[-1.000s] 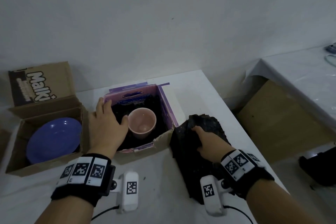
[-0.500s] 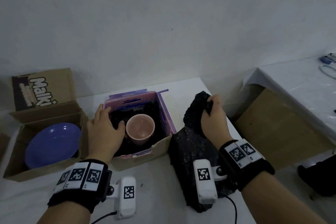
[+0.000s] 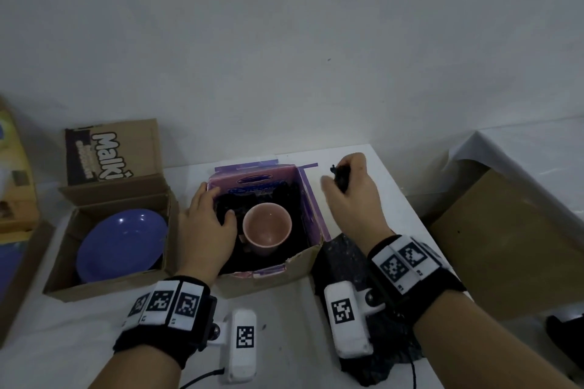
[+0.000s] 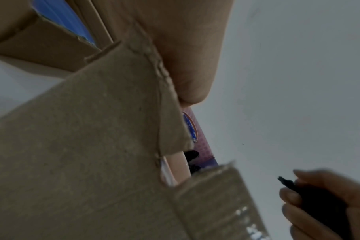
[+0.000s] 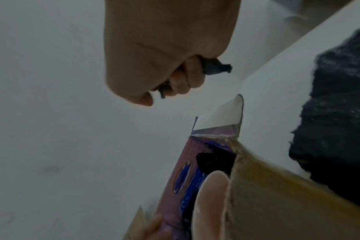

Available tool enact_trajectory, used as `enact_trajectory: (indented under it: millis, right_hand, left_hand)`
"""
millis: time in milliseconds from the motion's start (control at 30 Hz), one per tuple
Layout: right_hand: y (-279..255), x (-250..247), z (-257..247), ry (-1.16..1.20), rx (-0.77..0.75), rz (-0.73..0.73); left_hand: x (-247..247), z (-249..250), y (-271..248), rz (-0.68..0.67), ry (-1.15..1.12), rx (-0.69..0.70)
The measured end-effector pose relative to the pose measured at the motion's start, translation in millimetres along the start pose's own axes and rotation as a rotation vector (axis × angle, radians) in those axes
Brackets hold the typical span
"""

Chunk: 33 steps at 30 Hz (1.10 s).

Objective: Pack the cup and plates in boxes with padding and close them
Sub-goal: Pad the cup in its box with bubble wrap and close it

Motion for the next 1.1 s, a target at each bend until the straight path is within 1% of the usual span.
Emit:
enact_trajectory:
  millis: [67,100,133,233,333,367,400,500,567,633,700,767,800,867,900,967,1000,1033,1100]
  right_hand:
    - [-3.5,20.3,-10.3,0.052,-0.035,-0.105]
    - [-5.1,31.9,-12.3,0.049,-0.06,-0.172]
    - [-6.5,41.2,-14.6,-0.006,-0.11,-0.219]
    - [-6.8,59.6,-17.2,-0.379,-0.27,-0.322]
    - [-17.0,74.5,-21.7,-0.772,-0.611,-0.451]
    - [-20.8,77.2,-19.9,-0.887,-0.68,-0.488]
    - [-24.0,81.3,-16.3,-0.982,-0.693,-0.545]
    - [-36.4,94.1,-4.8,-1.204,-0.584,-0.813]
    - [-39.9,94.4,-3.2,-1.243,-0.445,-0.966]
    - [-40.2,95.4,-2.6,-1.221,-0.255,-1.089]
    - [-40.5,96.4,0.6,-1.188,-0.056,-1.18]
    - [-41.8,96.3,5.0,-1.086,0.186,-1.221]
    - [-42.9,97.4,5.6,-1.031,0.258,-1.23]
    - [-45.9,103.2,5.6,-0.964,0.271,-1.221]
    - [-48.1,107.2,10.4,-0.973,0.26,-1.223]
    - [-57.5,110.7,19.9,-1.083,0.231,-1.261]
    - [-59.2,112.9,20.7,-1.114,0.183,-1.268]
    - [-58.2,114.2,19.2,-1.126,0.131,-1.245]
    - [-51.5,111.3,11.0,-1.183,0.032,-1.166]
  left_hand:
    - [-0.2,-0.1,0.1,0.0,-0.013,-0.01]
    - [-0.2,-0.7,0.3,0.0,-0.021,-0.017]
    - [-0.7,-1.0,0.1,0.003,-0.028,-0.018]
    - [-2.8,-0.8,0.3,0.023,-0.058,0.007]
    - [-3.4,-0.3,0.2,0.029,-0.065,0.008]
    - [-2.6,-0.9,0.3,0.025,-0.06,0.005]
    - [-2.2,-1.2,0.3,0.021,-0.056,0.003]
    - [-2.1,-2.8,0.3,0.019,-0.059,-0.003]
    - [-1.3,-1.6,0.2,0.01,-0.077,0.0]
    - [0.4,2.4,-0.6,-0.014,-0.091,0.006]
    - [0.5,5.2,-1.6,-0.024,-0.085,-0.006]
    - [0.2,5.1,-2.0,-0.025,-0.079,-0.022]
    - [0.7,4.0,-2.0,-0.027,-0.075,-0.03]
    - [2.5,2.5,-1.6,-0.023,-0.073,-0.031]
    - [3.2,2.6,-1.2,-0.021,-0.072,-0.027]
    - [4.6,3.1,-1.6,-0.023,-0.058,-0.026]
    - [4.2,3.2,-1.9,-0.022,-0.045,-0.023]
    - [3.3,3.6,-2.5,-0.021,-0.035,-0.016]
    - [2.9,3.6,-2.3,-0.018,-0.032,-0.004]
Point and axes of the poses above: each hand's wrist, its own y-axis towards the middle knuckle, its own x-axis out of the palm, z = x × y, the point moved 7 cm from there along y, towards the middle knuckle, and after that the axes turned 1 degree about y, right-handed, at the moved point
